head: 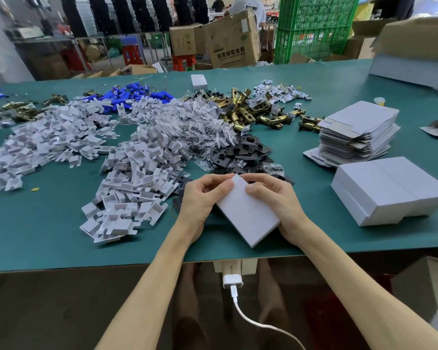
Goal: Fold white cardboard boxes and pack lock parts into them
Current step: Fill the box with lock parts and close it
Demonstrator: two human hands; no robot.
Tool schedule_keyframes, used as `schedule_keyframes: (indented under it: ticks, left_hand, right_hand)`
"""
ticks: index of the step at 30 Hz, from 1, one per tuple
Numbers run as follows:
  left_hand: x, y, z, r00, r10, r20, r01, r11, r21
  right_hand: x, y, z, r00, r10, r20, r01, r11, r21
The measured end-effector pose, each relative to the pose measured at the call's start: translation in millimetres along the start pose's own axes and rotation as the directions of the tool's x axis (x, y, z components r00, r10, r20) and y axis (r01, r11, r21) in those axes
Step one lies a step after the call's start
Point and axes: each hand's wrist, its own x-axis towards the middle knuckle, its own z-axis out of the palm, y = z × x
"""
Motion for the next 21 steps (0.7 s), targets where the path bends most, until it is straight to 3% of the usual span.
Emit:
schedule_keyframes:
  ticks: [21]
  left_hand:
    - [-0.7, 1.3, 2.5, 0.995, 0.014, 0.095, -0.015, 1.000, 0.005]
  right_hand:
    - [4.2, 7.5, -2.6, 0.998, -0.039, -0.051, 0.038, 0.999, -0.029]
